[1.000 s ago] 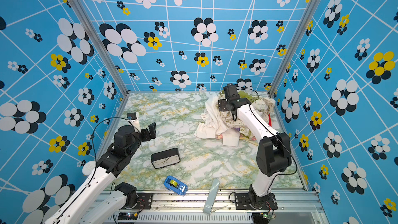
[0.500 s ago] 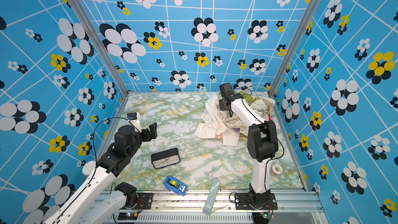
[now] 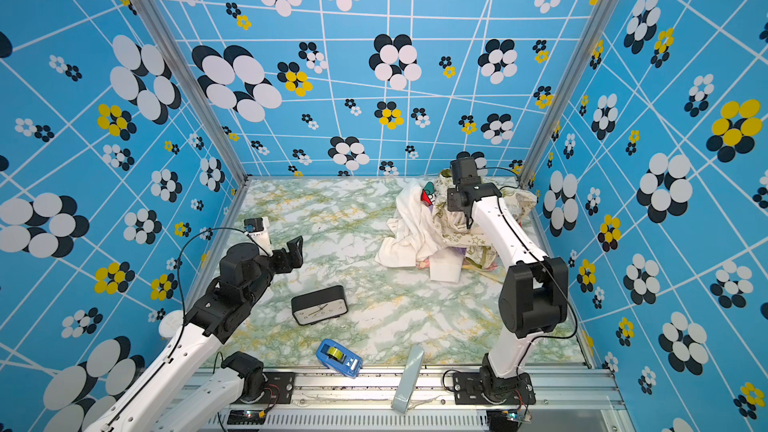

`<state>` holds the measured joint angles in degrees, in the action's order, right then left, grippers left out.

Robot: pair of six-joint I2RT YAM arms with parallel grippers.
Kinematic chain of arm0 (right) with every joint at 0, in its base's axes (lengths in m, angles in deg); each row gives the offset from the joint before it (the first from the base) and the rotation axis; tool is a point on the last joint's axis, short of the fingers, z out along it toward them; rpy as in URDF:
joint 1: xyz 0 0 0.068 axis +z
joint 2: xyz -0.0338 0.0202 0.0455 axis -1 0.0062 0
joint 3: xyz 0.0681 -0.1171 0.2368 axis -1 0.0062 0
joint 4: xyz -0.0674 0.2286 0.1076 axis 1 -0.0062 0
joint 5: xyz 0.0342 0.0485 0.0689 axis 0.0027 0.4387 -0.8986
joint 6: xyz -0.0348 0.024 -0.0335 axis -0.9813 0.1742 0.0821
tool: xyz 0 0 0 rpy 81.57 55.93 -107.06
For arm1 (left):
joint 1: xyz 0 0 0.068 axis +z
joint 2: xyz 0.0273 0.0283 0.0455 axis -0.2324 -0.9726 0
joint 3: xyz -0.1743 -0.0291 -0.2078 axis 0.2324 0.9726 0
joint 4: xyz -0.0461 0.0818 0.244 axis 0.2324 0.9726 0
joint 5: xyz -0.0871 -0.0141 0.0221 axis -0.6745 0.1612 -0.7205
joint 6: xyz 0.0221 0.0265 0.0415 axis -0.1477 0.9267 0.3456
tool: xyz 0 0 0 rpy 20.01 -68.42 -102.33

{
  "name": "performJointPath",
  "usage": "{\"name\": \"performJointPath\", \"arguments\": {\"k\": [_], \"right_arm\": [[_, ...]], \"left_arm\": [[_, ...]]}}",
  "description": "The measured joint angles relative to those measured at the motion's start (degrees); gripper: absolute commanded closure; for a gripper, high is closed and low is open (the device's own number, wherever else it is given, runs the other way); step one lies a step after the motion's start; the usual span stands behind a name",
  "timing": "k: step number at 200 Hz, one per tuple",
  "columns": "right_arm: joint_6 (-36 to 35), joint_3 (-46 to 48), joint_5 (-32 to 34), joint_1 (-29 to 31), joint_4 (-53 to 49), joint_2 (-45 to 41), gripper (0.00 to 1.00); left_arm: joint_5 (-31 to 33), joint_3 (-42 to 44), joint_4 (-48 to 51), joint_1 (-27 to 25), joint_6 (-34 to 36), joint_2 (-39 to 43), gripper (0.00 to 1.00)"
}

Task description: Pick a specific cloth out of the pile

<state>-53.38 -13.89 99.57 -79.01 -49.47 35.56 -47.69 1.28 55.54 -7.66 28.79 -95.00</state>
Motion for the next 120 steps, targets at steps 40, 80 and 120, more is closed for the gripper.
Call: {"name": "performJointPath", "arguments": {"k": [40, 80, 120], "right_arm": [[-0.1, 3.2, 0.3, -0.9, 1.0, 2.9, 1.0], [0.2, 2.3, -0.5, -1.0, 0.8, 12.4, 0.73], [0.7, 1.6, -1.0, -1.4, -0.1, 12.0, 0.44]], "left_arm": [[0.0, 0.0, 0.0, -0.1, -0.2, 0.5, 0.06], [0.0, 0.0, 0.0, -0.4, -0.2, 0.5, 0.06], [0.0, 0.0, 0.2, -0.8, -0.3, 0.5, 0.06]]}}
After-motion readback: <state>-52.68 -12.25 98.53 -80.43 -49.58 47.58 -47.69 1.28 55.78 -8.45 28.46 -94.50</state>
